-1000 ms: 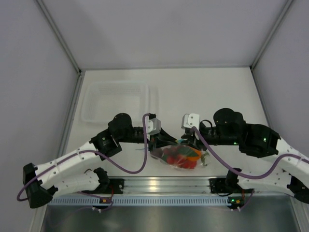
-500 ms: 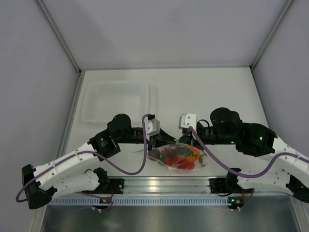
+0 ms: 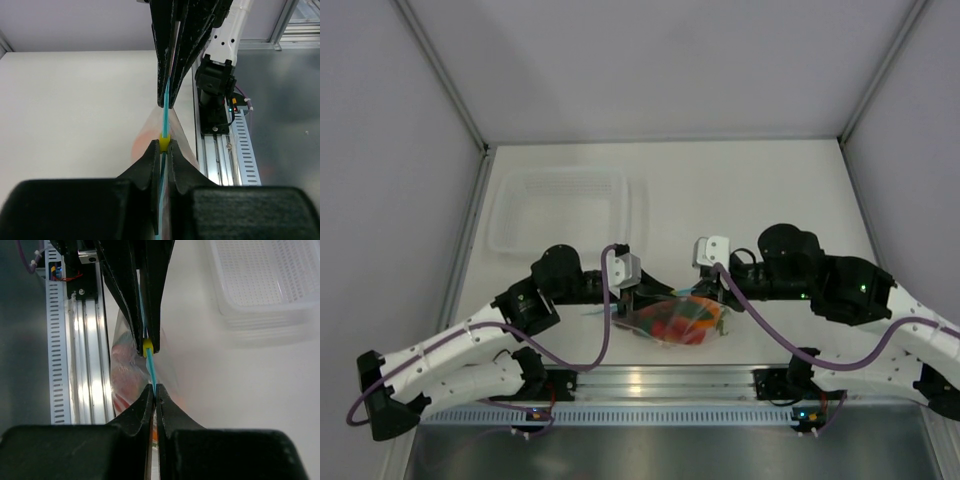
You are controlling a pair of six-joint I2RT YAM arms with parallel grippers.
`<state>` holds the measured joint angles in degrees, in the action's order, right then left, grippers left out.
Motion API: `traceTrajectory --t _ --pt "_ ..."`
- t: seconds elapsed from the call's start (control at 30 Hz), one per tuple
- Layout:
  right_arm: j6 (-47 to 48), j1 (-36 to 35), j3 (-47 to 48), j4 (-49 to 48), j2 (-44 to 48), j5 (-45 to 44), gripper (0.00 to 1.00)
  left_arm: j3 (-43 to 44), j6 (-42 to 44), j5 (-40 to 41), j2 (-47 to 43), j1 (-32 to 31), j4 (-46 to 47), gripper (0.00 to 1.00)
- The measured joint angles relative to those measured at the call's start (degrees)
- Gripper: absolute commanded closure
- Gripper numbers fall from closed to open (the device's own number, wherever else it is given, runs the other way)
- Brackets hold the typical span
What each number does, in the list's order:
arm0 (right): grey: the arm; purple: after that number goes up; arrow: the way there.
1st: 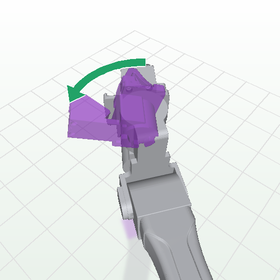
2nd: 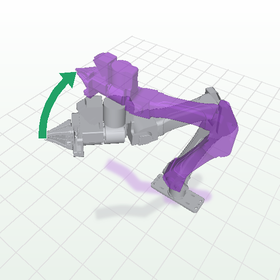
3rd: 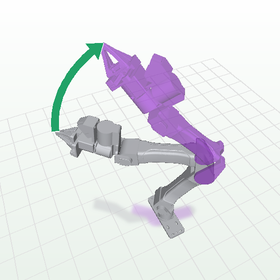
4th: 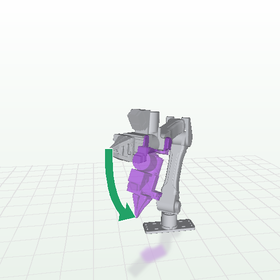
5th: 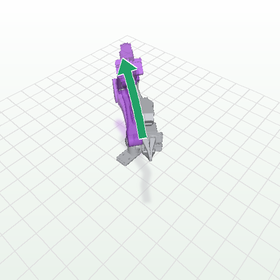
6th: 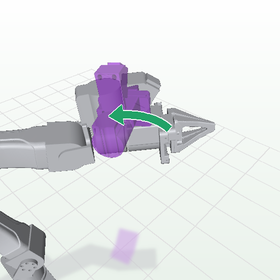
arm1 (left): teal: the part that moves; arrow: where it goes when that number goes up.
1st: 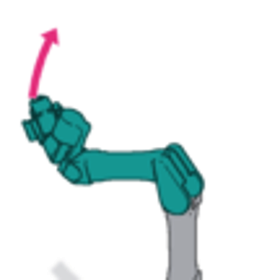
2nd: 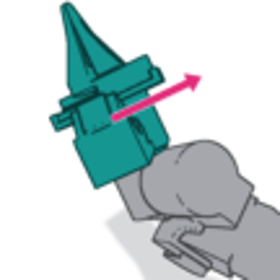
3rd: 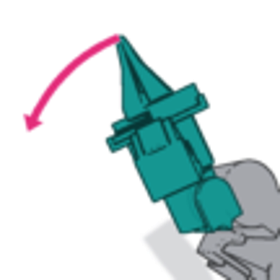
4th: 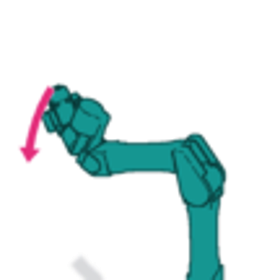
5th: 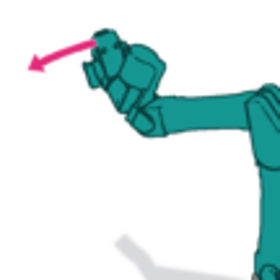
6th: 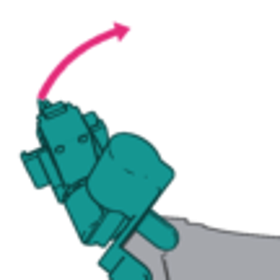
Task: Open the zip-top bag and remove the fake food
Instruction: Unzip the zipper food storage bag at the center of the board.
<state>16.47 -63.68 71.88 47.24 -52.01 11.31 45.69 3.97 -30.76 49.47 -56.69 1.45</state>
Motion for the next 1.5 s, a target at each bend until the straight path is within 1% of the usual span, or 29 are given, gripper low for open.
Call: traceTrajectory --t 0.03,0.07,0.1,0.13,0.23,0.43,0.5,0.57,0.63,0.67,0.7,0.73,0.77,0.8,1.07,1.3,1.5 --pt "0.0 0.0 -0.1 0.0 0.1 0.2 1.0 -0.4 0.0 0.0 -0.3 0.0 0.0 0.8" --pt "0.0 0.0 -0.3 0.0 0.2 0.3 1.0 -0.5 -0.3 0.0 -0.5 0.0 -0.2 0.78" --pt "0.0 0.0 -0.3 0.3 0.2 0.4 1.0 -0.5 -0.6 -0.1 -0.5 0.0 -0.4 0.71" --pt "0.0 0.1 -0.3 0.5 0.4 0.4 1.0 -0.5 -0.9 -0.4 -0.6 0.1 -0.6 0.68" --pt "-0.1 0.1 -0.3 0.5 0.5 0.5 1.0 0.2 -1.4 -1.6 0.5 0.2 -1.0 0.67" --pt "-0.2 0.1 -1.7 0.3 0.5 0.8 1.0 3.1 -2.5 -3.5 5.7 0.2 -1.5 0.67" --pt "-0.2 0.1 -1.8 0.3 0.5 0.8 1.0 3.1 -2.8 -3.8 6.3 0.2 -1.6 0.69" --pt "-0.2 0.1 -1.8 0.3 0.4 0.7 1.0 3.1 -2.8 -4.1 6.3 0.2 -1.7 0.69" --pt "-0.2 0.1 -1.8 0.3 0.5 0.7 1.0 3.2 -2.8 -4.1 6.3 0.2 -1.7 0.73" --pt "-0.2 0.1 -1.8 0.3 0.5 0.6 1.0 3.2 -2.8 -4.1 6.2 0.2 -1.7 0.77" --pt "-0.2 0.1 -1.8 0.3 0.5 0.5 1.0 3.2 -3.0 -4.1 6.1 0.2 -1.8 0.86" --pt "-0.1 0.1 -1.8 0.3 0.5 0.3 1.0 3.2 -3.1 -4.1 6.0 0.2 -1.8 0.92" --pt "-0.2 0.1 -1.8 0.3 0.5 0.2 1.0 3.2 -3.2 -4.1 5.8 0.2 -1.9 0.97" --pt "-0.2 0.1 -1.8 0.3 0.5 0.2 1.0 3.2 -3.1 -4.1 5.7 0.2 -1.9 1.0" --pt "-0.1 0.1 -1.7 0.2 0.5 -1.4 1.0 3.2 -3.2 -2.5 5.2 0.2 -2.0 1.0" --pt "-0.2 0.1 0.3 1.5 0.6 -2.5 1.0 2.9 -2.7 -1.1 2.9 0.2 -2.7 0.99" --pt "-0.6 0.1 0.3 3.9 3.5 -3.6 1.0 3.0 -2.3 -1.8 2.8 0.2 -4.2 1.0"
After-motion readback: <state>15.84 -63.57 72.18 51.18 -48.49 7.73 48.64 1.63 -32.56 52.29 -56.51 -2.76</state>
